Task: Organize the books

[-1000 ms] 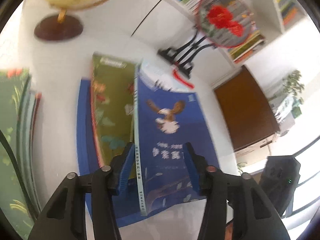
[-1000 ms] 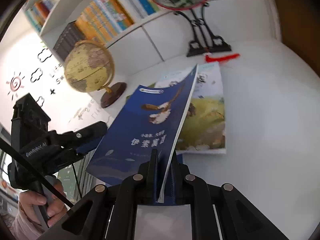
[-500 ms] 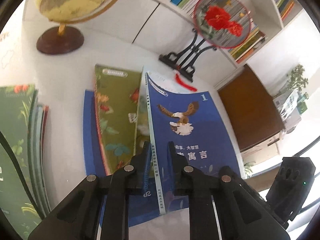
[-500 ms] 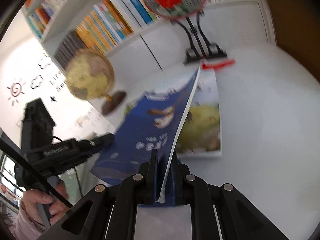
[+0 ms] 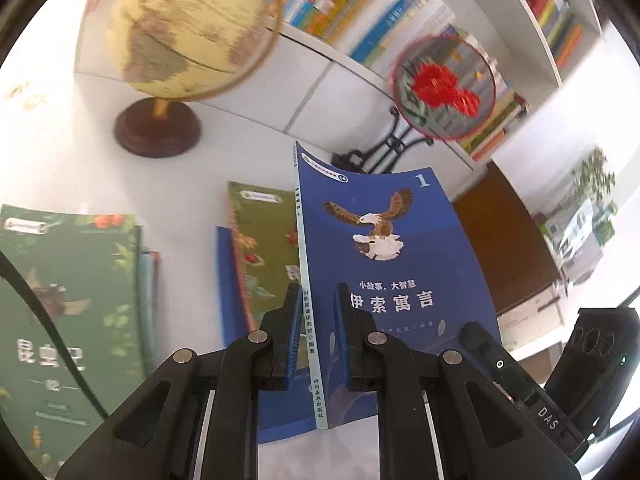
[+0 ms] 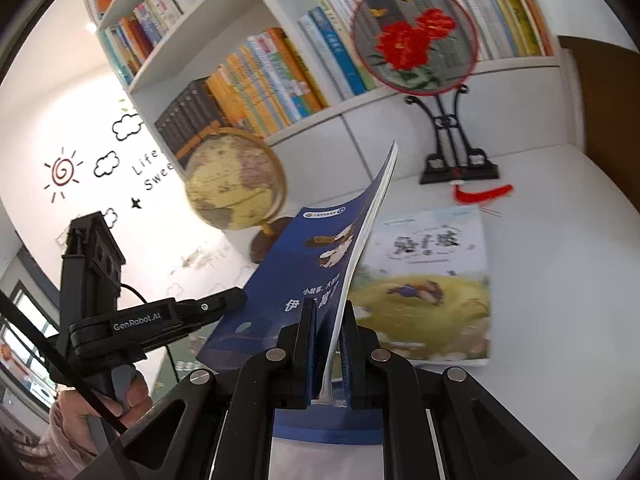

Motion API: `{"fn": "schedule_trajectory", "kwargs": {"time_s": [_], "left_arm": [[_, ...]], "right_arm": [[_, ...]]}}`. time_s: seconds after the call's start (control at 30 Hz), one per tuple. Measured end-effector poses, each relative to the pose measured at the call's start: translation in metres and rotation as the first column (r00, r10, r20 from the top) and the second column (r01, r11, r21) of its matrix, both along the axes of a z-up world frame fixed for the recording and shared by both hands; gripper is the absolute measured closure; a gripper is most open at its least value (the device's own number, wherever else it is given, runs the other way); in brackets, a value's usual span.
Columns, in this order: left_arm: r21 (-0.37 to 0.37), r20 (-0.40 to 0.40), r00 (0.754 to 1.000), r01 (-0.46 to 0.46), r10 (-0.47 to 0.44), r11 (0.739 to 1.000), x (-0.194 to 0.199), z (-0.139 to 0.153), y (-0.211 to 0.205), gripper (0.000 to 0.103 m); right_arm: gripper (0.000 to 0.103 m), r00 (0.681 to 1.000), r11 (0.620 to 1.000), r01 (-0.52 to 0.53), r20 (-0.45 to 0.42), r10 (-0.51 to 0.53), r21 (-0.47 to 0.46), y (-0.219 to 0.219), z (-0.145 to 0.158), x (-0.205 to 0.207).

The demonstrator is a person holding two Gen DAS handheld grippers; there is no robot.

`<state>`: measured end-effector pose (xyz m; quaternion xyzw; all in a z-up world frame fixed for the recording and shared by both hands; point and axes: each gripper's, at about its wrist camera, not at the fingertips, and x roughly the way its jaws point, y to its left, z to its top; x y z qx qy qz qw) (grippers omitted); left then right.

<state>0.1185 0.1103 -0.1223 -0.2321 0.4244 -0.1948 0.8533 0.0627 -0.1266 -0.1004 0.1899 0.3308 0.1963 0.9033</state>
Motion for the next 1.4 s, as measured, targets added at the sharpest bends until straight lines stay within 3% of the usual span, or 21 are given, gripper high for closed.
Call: {"fn": "schedule_trajectory", "kwargs": {"time_s": [0.27, 0.4, 0.67, 1.03, 1.4], "left_arm": [[0.031, 0.03, 0.995, -0.091, 0.09, 0.995, -0.02, 0.013, 0.053, 0.091], [-0.009, 0.004, 0.987, -0.163, 0.163, 0.987, -0.033, 0.01, 0.088, 0.091], [0.04, -0.025, 0.961, -0.274, 0.275, 0.961, -0.061, 0.003, 0.144, 0.091], [0.064, -0.08, 0.928, -0.359, 0.363, 0.931, -0.087, -0.024, 0.189, 0.091], [0.064, -0.123, 0.922, -0.361, 0.367, 0.93, -0.089, -0.046, 0.192, 0.091]], "right_arm": [[0.093, 0.996, 0.996, -0.085, 0.018, 0.084, 0.016, 0.05, 0.016, 0.005], [0.093, 0.991, 0.99, -0.134, 0.023, 0.133, 0.034, 0.077, 0.018, 0.006], [0.093, 0.969, 0.968, -0.247, 0.003, 0.247, 0.047, 0.143, 0.014, 0.004], [0.092, 0.939, 0.943, -0.318, -0.101, 0.328, 0.102, 0.195, -0.021, 0.004], [0.092, 0.926, 0.947, -0.304, -0.202, 0.319, 0.105, 0.202, -0.058, 0.005]]}}
